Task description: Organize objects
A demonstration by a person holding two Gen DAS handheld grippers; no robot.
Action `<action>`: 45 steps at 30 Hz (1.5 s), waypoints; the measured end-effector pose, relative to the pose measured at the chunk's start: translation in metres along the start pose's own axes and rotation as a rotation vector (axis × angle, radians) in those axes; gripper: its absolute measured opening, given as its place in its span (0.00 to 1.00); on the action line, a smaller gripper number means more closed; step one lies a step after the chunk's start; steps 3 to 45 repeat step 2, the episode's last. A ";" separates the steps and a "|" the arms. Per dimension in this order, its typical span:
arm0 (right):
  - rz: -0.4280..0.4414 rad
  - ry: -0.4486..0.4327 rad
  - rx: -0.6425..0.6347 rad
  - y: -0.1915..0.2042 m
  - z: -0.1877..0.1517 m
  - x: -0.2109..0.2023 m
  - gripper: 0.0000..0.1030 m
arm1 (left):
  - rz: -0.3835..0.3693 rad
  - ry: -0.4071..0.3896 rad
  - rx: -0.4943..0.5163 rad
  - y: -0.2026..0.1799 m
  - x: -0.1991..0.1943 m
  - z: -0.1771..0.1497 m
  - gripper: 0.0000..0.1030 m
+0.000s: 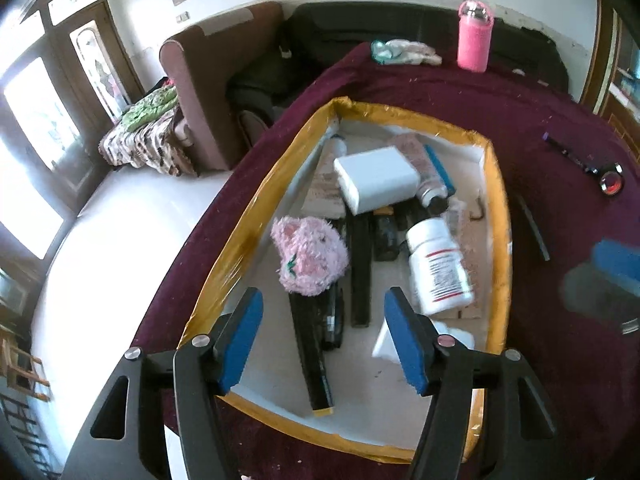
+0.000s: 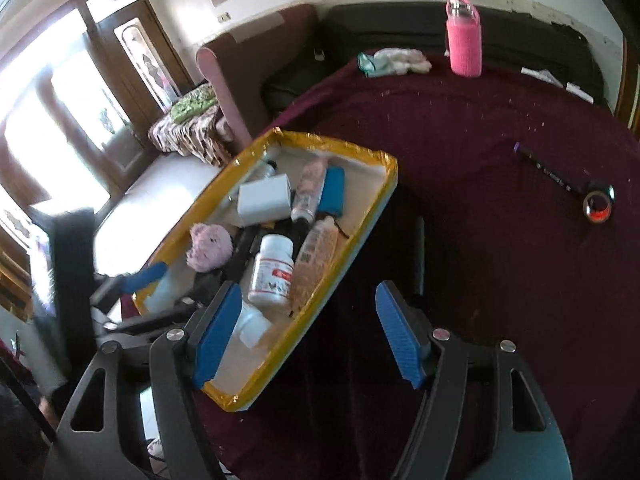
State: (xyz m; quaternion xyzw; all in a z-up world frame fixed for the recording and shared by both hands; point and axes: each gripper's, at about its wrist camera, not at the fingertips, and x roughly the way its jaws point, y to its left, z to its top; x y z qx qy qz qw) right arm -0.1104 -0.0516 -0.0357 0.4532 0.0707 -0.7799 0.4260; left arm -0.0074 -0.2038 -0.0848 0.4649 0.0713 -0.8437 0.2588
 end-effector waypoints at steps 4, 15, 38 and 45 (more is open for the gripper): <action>-0.008 0.017 0.000 -0.001 -0.002 0.006 0.67 | -0.023 -0.015 0.001 -0.001 -0.005 0.001 0.61; -0.008 0.017 0.000 -0.001 -0.002 0.006 0.67 | -0.023 -0.015 0.001 -0.001 -0.005 0.001 0.61; -0.008 0.017 0.000 -0.001 -0.002 0.006 0.67 | -0.023 -0.015 0.001 -0.001 -0.005 0.001 0.61; -0.008 0.017 0.000 -0.001 -0.002 0.006 0.67 | -0.023 -0.015 0.001 -0.001 -0.005 0.001 0.61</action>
